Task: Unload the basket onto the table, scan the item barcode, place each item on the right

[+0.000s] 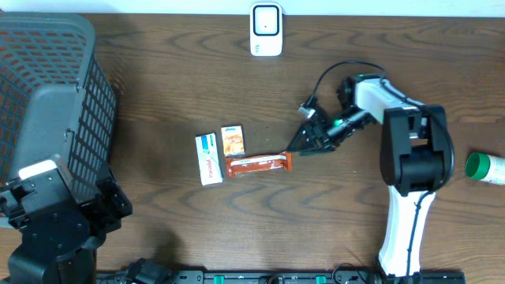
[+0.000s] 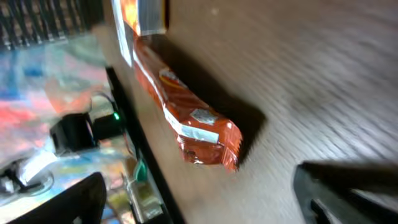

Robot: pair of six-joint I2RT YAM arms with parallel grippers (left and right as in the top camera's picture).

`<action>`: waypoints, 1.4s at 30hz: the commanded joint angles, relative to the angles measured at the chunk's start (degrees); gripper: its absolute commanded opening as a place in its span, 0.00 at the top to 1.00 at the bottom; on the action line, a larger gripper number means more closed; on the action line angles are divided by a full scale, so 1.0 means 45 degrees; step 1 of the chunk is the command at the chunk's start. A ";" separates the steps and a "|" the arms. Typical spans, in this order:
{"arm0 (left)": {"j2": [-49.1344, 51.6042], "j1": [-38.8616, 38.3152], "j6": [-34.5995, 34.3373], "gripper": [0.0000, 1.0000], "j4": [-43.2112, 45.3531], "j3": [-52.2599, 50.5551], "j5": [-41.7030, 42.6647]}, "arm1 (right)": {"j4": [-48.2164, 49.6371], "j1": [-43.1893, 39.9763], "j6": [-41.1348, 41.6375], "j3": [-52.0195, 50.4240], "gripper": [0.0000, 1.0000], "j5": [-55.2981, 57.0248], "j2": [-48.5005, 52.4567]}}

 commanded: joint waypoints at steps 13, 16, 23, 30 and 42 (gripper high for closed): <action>-0.0029 0.0053 -0.0073 0.09 0.0005 0.0117 -0.0112 | -0.1005 -0.0083 0.1015 0.0214 0.94 -0.0238 -0.0661; -0.0029 0.0053 -0.0073 0.08 0.0005 0.0117 -0.0112 | -0.1326 0.0267 0.0631 0.0214 0.98 -0.0306 -0.0947; -0.0029 0.0053 -0.0073 0.09 0.0005 0.0117 -0.0112 | -0.1574 0.0772 0.0748 0.0214 0.01 -0.0282 -0.2234; -0.0029 0.0053 -0.0073 0.09 0.0005 0.0117 -0.0112 | -0.1569 0.1069 0.6572 0.0214 0.01 0.2268 -0.3371; -0.0029 0.0053 -0.0073 0.09 0.0005 0.0117 -0.0112 | 0.0403 0.3143 1.5523 0.0209 0.01 0.3463 -0.3405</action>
